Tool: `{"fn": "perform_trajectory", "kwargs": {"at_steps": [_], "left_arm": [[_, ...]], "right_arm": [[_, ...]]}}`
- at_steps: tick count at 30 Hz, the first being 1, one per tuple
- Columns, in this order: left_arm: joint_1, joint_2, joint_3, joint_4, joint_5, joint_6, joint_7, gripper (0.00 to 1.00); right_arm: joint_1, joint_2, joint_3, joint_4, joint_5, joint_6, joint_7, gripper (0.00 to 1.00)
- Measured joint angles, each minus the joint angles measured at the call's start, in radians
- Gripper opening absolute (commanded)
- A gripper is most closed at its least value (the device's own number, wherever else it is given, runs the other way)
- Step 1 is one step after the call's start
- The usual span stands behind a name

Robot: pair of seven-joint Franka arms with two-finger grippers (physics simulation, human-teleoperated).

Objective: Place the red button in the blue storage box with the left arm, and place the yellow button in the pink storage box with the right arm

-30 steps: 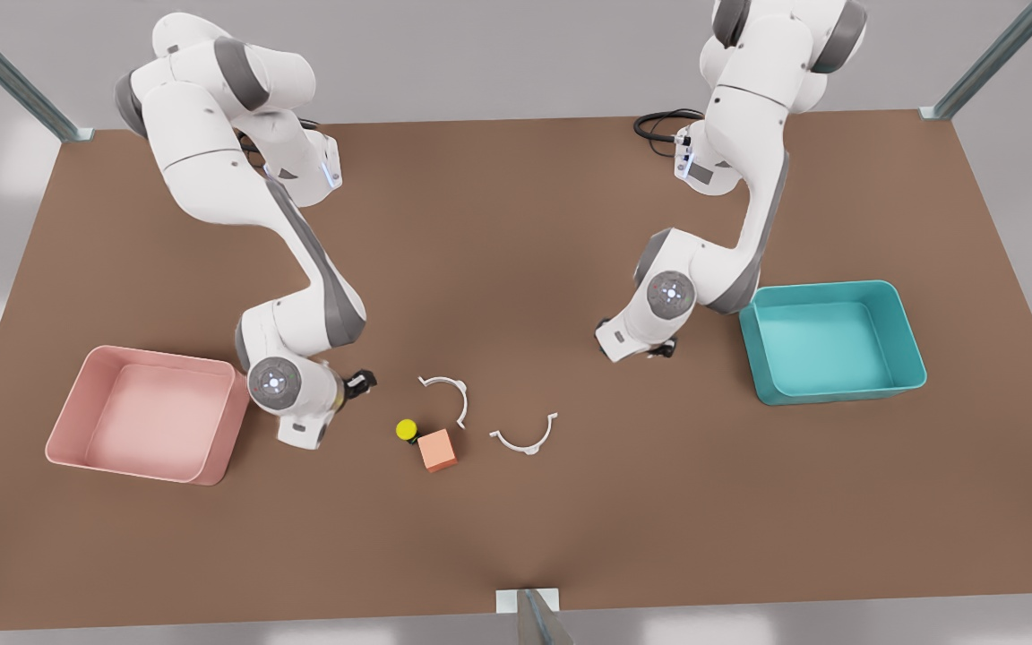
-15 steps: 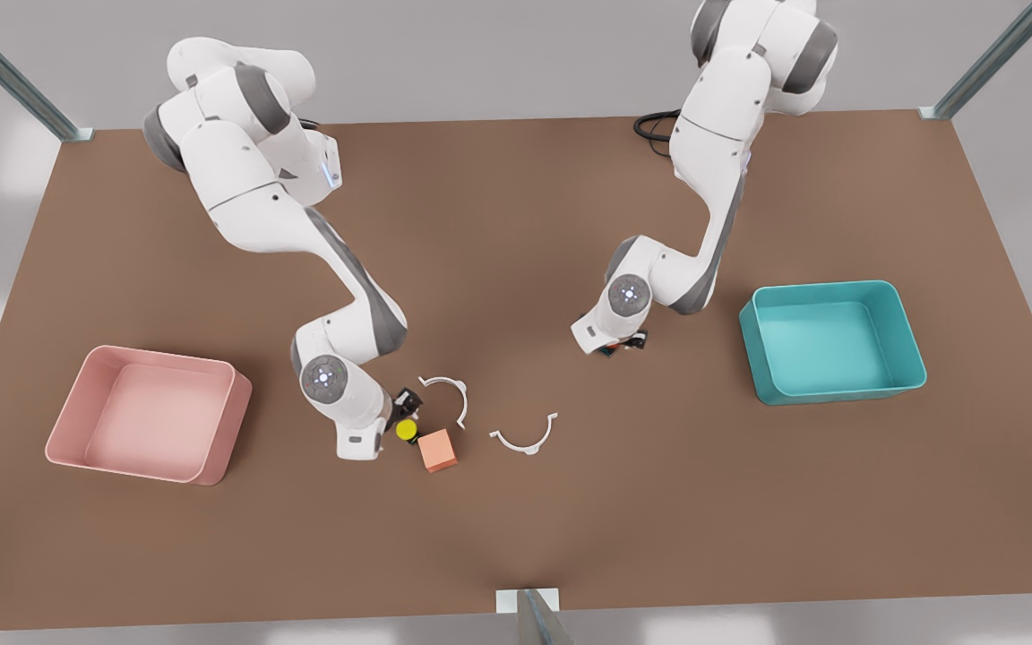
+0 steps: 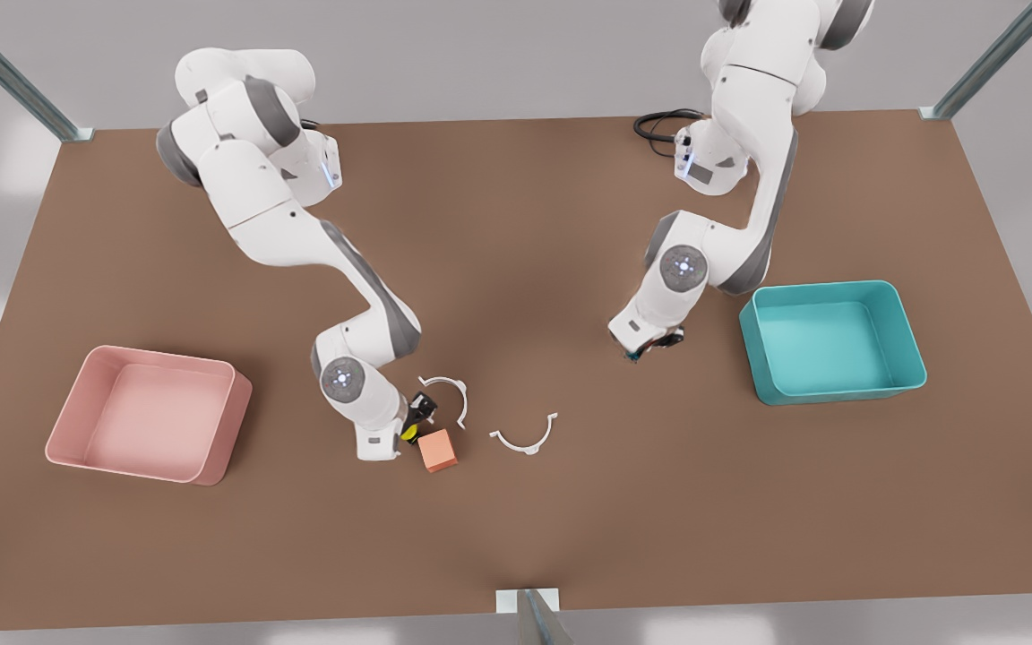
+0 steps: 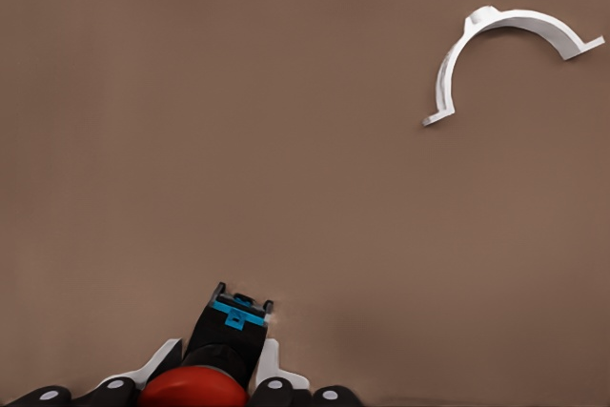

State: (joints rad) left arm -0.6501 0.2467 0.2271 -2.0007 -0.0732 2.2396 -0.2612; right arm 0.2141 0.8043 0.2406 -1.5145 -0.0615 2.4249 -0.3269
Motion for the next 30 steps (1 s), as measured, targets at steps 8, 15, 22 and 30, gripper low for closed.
{"fn": "perform_trajectory", "kwargs": {"at_steps": [8, 15, 22, 30], "left_arm": [[0.116, -0.079, 0.474, 0.004, -0.003, -0.295, 0.268, 0.42], [0.110, 0.116, 0.486, 0.100, -0.078, -0.385, 0.502, 1.00], [0.441, -0.040, 0.028, 0.592, -0.048, -0.603, 0.486, 1.00], [0.674, -0.084, -0.277, 0.620, 0.041, -0.672, 0.374, 1.00]], "right_arm": [[0.008, 0.009, 0.000, -0.029, 0.000, 0.015, -0.008, 1.00], [0.012, 0.023, 0.000, -0.032, 0.015, 0.017, -0.017, 0.36], [0.019, 0.018, -0.001, -0.029, 0.024, 0.000, -0.030, 0.25], [-0.030, -0.105, -0.002, -0.027, 0.022, -0.110, -0.027, 0.25]]}}
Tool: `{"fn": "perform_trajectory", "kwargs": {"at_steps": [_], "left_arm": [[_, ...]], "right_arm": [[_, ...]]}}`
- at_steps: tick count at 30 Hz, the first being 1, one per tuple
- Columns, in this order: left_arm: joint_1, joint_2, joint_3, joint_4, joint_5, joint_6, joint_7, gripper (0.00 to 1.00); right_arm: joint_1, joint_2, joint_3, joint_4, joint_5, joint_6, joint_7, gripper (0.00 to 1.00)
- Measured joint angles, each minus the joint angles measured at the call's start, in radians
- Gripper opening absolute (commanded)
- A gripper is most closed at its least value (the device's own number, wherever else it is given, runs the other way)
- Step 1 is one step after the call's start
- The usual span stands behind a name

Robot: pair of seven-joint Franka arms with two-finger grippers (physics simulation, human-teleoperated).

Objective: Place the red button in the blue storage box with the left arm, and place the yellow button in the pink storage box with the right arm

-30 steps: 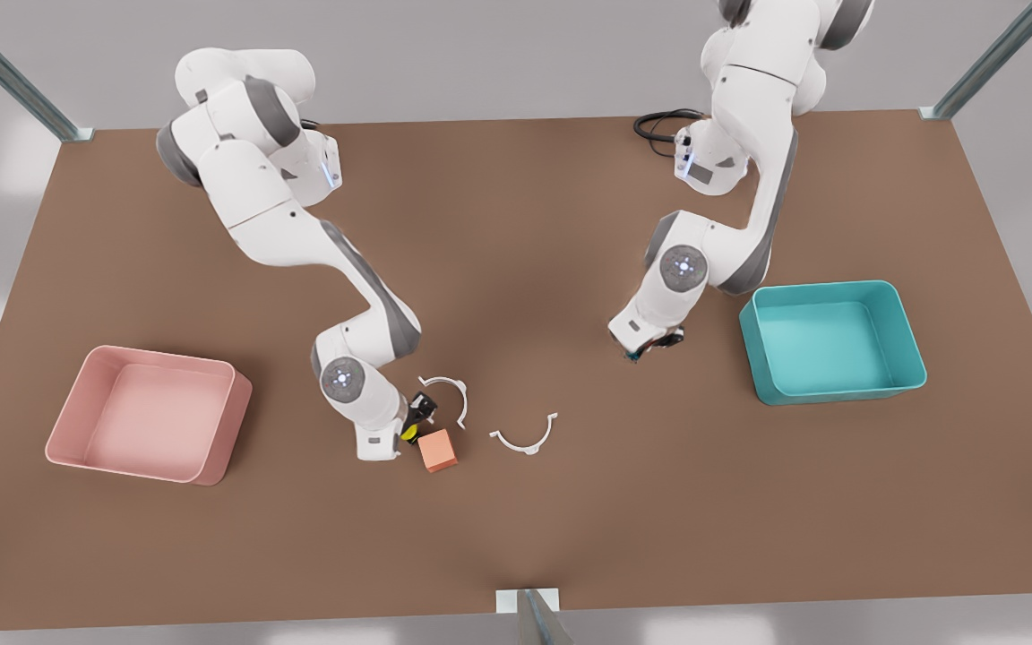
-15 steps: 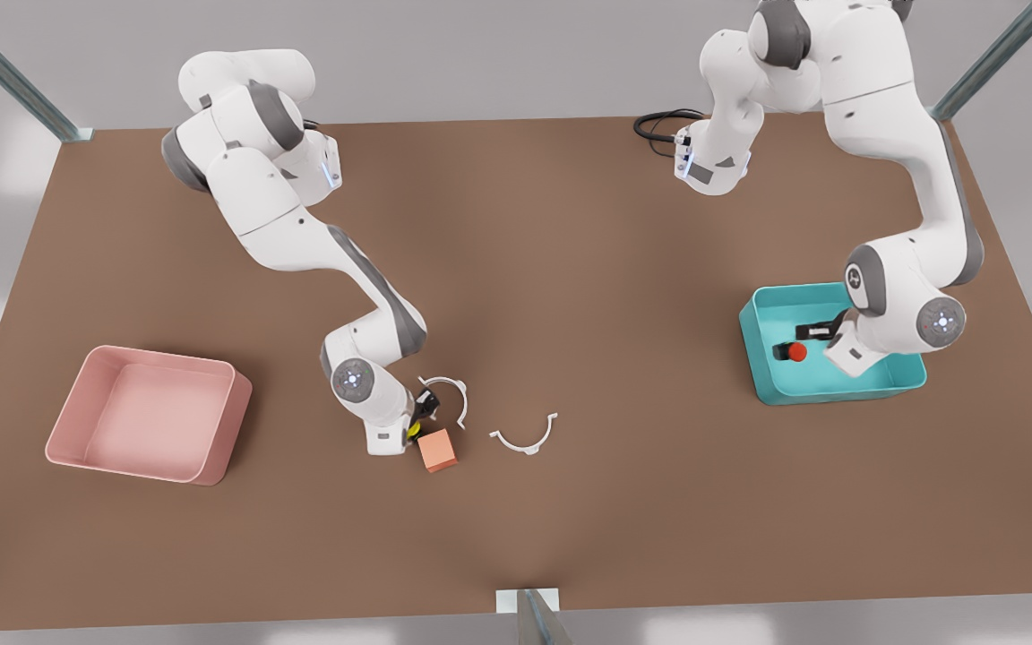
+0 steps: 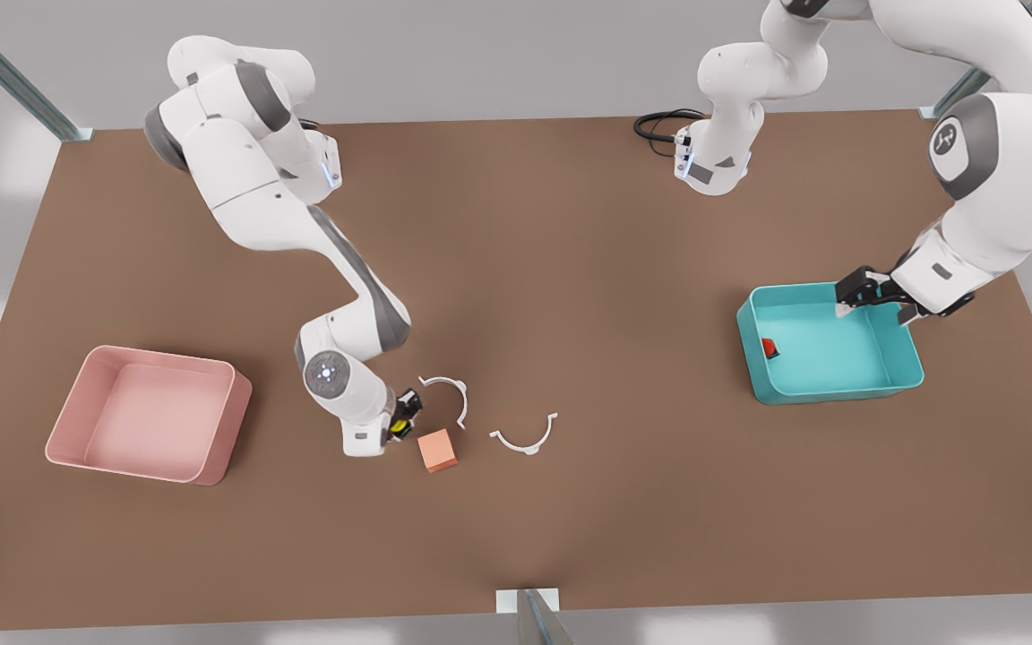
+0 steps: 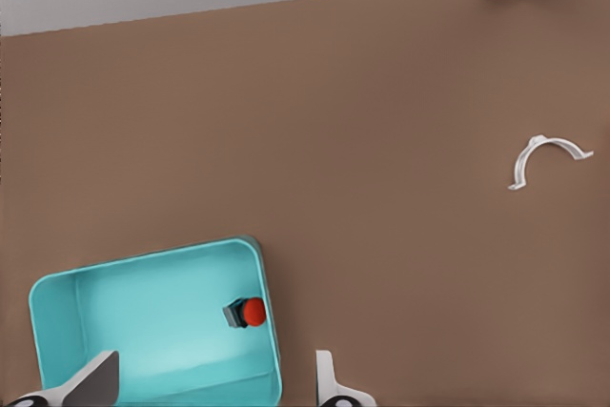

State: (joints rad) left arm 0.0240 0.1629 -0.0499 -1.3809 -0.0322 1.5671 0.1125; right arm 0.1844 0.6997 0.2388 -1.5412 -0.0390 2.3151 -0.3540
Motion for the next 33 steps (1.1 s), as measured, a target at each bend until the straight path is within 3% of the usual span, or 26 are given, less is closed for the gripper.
{"fn": "perform_trajectory", "kwargs": {"at_steps": [8, 13, 19, 20, 21, 27, 31, 33], "left_arm": [[-0.010, 0.000, -0.002, 0.000, 0.021, -0.017, -0.085, 1.00], [-0.023, 0.005, -0.002, 0.000, 0.026, -0.021, -0.130, 1.00], [-0.026, 0.007, -0.002, 0.000, 0.028, -0.022, -0.169, 1.00], [-0.026, 0.008, -0.002, 0.000, 0.028, -0.021, -0.174, 1.00], [-0.026, 0.009, -0.002, 0.000, 0.029, -0.021, -0.179, 1.00], [-0.026, 0.011, -0.002, 0.000, 0.030, -0.020, -0.204, 1.00], [-0.026, 0.012, -0.002, 0.000, 0.032, -0.019, -0.216, 1.00], [-0.026, 0.012, -0.002, 0.000, 0.032, -0.019, -0.221, 1.00]], "right_arm": [[-0.275, -0.176, 0.000, -0.121, -0.044, -0.126, -0.003, 0.25], [-0.489, -0.192, 0.000, -0.129, -0.064, -0.160, -0.068, 0.26], [-0.631, -0.189, 0.000, -0.157, -0.075, -0.177, -0.170, 0.35], [-0.649, -0.188, 0.000, -0.160, -0.081, -0.178, -0.185, 0.84], [-0.665, -0.187, 0.000, -0.164, -0.090, -0.178, -0.197, 1.00], [-0.671, -0.272, 0.020, -0.146, -0.104, -0.234, -0.265, 1.00], [-0.659, -0.415, 0.275, -0.039, -0.132, -0.422, -0.228, 1.00], [-0.643, -0.444, 0.351, 0.018, -0.138, -0.511, -0.185, 1.00]]}}
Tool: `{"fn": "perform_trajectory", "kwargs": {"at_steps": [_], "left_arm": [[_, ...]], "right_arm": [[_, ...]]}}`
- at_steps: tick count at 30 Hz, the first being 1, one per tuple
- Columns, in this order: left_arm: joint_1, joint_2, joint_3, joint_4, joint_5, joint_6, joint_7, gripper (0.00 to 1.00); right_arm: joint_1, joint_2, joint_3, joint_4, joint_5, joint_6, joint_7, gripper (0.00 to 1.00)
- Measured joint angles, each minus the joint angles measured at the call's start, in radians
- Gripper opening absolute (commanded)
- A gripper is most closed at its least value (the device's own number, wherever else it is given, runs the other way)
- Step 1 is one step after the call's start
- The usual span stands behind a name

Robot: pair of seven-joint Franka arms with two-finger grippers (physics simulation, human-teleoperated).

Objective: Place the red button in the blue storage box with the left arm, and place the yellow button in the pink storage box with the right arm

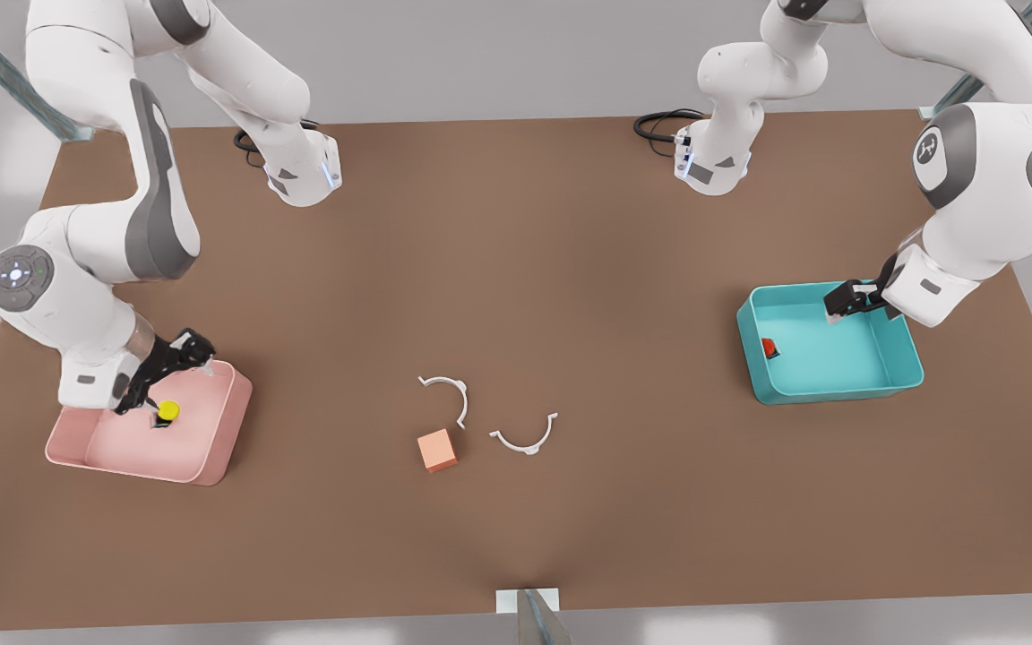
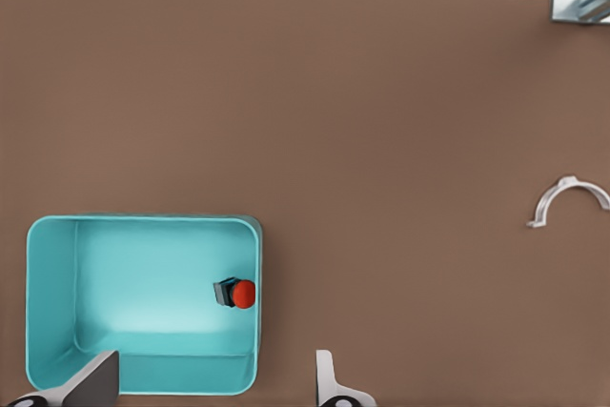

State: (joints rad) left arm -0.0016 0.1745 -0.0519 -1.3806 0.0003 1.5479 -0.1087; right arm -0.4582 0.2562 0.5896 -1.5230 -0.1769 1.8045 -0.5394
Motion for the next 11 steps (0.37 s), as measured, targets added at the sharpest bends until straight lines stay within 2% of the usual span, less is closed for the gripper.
{"fn": "perform_trajectory", "kwargs": {"at_steps": [1, 2, 3, 4, 5, 7, 11], "left_arm": [[0.000, 0.000, 0.000, 0.000, 0.000, 0.000, -0.002, 1.00], [0.000, 0.000, 0.000, 0.000, 0.000, 0.000, -0.004, 1.00], [0.000, 0.000, 0.000, 0.000, 0.000, 0.000, -0.006, 1.00], [0.000, 0.000, 0.000, 0.001, 0.000, 0.000, -0.008, 1.00], [0.000, 0.000, 0.000, 0.001, 0.000, 0.000, -0.010, 1.00], [-0.001, 0.000, 0.000, 0.001, 0.000, 0.000, -0.013, 1.00], [-0.006, 0.000, 0.000, 0.001, 0.001, 0.000, -0.019, 1.00]], "right_arm": [[0.028, -0.020, -0.013, 0.011, 0.000, -0.035, 0.023, 1.00], [0.121, -0.044, -0.116, 0.016, 0.023, -0.064, 0.047, 1.00], [0.238, -0.067, -0.260, 0.017, 0.062, -0.089, 0.070, 1.00], [0.301, -0.088, -0.347, 0.005, 0.095, -0.113, 0.097, 1.00], [0.331, -0.101, -0.393, -0.006, 0.121, -0.138, 0.126, 1.00], [0.347, -0.108, -0.424, -0.014, 0.155, -0.178, 0.181, 1.00], [0.360, -0.105, -0.431, -0.017, 0.216, -0.232, 0.287, 1.00]]}}
